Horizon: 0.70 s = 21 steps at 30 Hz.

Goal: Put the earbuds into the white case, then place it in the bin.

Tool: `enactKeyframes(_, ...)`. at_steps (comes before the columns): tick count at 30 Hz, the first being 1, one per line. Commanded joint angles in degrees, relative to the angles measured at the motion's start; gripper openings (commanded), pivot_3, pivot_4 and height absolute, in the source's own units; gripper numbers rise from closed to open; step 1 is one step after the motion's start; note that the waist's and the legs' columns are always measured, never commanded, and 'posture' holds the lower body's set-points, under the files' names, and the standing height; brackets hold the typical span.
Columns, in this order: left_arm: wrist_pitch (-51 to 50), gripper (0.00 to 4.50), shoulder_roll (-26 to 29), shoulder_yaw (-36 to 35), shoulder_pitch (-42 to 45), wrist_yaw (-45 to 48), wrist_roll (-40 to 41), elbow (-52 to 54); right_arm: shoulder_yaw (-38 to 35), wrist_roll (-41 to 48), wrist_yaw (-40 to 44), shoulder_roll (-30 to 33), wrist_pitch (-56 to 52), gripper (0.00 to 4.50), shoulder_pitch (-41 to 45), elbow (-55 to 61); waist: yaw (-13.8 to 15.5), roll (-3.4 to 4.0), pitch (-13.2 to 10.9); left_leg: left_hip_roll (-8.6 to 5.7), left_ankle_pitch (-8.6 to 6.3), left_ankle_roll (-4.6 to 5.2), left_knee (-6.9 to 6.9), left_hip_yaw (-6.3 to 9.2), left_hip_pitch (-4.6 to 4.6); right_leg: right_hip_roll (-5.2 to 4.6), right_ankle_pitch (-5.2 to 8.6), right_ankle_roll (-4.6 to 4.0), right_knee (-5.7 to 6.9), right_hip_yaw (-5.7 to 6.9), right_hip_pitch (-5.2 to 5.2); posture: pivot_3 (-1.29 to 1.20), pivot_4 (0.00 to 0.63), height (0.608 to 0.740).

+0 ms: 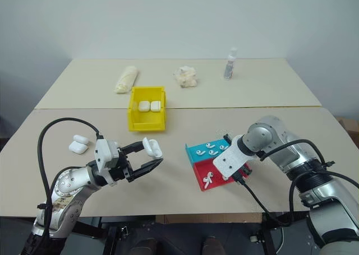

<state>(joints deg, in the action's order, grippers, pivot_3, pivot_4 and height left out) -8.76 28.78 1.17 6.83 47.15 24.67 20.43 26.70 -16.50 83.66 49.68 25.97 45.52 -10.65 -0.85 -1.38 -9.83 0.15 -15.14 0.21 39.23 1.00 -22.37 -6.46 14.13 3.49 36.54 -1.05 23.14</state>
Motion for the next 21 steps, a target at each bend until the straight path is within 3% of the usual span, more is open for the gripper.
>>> enactKeyframes(1, 0.7, 2.77, 0.4, -0.9, 0.0, -0.2, 0.1, 2.2, -0.8, 1.9, -0.1, -0.3, 3.6, 2.16, 2.2, -1.1, 0.0, 0.0, 0.0, 0.0, 0.0, 0.0, 0.0, 0.0, 0.0, 0.0, 0.0, 0.0, 0.0, 0.0, 0.0, 0.0, 0.15, 0.74)
enactKeyframes(21, 0.8, 2.77, 0.5, -0.9, -1.2, -1.5, -0.4, 3.2, 5.1, 0.8, 1.4, -2.5, 20.7, 2.16, 8.2, -11.7, -0.1, 0.0, 0.0, 0.0, 0.0, 0.0, -0.01, 0.0, 0.03, 0.0, 0.01, -0.02, 0.01, -0.01, 0.0, 0.0, 0.15, 0.74)
